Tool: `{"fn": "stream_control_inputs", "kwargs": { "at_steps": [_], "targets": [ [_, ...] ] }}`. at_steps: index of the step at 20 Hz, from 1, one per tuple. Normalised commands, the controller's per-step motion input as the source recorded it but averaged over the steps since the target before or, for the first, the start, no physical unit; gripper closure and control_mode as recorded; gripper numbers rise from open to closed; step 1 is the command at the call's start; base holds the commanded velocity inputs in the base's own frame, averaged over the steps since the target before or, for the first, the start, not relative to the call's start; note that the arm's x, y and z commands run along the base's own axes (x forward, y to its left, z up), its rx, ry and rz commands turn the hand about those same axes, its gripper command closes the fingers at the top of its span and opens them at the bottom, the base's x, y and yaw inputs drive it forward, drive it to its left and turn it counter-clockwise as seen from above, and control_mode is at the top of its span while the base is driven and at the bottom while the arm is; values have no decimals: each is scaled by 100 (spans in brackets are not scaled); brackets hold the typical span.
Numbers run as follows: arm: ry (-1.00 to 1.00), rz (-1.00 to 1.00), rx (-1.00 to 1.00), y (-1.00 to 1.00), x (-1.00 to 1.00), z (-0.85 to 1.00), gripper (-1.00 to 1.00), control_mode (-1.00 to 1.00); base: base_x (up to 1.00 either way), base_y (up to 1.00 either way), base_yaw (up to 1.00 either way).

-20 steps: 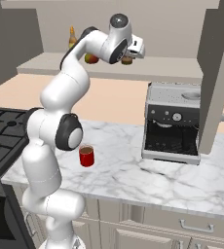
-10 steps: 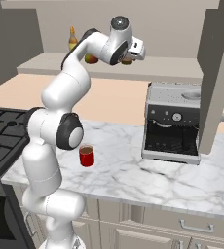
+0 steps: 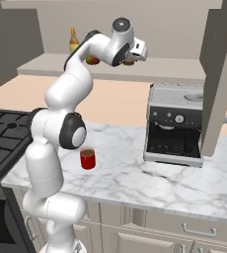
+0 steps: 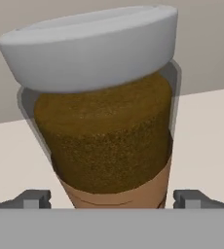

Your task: Pick the cinnamon and honey bottle from the cabinet and place them next to the mug.

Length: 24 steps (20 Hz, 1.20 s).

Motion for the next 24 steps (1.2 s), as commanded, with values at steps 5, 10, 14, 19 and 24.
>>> {"fn": "stream_control_inputs", "kwargs": {
  "at_steps": [5,10,14,19,24],
  "targets": [
    [0,0,0,0,2,0,-100,-100,0,0,0],
    [0,0,0,0,0,0,100,-100,0,0,0],
    [0,0,0,0,0,0,100,-100,0,0,0],
    [-5,2,1,0,-53,0,100,-100,0,0,0],
    [-16,11,2,3,-100,0,100,-100,0,0,0]
  ]
}}
